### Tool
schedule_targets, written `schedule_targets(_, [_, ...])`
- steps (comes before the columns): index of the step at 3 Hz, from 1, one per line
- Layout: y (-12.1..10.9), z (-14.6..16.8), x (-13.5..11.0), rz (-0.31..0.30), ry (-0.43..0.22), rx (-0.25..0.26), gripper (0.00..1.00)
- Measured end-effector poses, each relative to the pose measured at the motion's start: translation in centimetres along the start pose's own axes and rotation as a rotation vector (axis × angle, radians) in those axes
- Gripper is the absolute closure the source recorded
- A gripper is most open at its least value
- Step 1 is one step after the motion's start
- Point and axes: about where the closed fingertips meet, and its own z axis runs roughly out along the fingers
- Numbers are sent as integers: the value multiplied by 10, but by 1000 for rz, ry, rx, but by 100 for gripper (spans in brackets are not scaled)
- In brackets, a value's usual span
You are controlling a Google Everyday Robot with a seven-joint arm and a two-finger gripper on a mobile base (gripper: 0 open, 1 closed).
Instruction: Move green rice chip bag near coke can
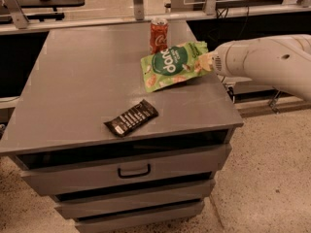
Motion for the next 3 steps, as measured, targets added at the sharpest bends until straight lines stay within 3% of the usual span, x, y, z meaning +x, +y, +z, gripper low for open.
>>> schedule_targets(1, [-11, 10, 2, 0, 9, 8, 85])
schedule_targets(3, [-19, 18, 1, -21, 9, -2, 38])
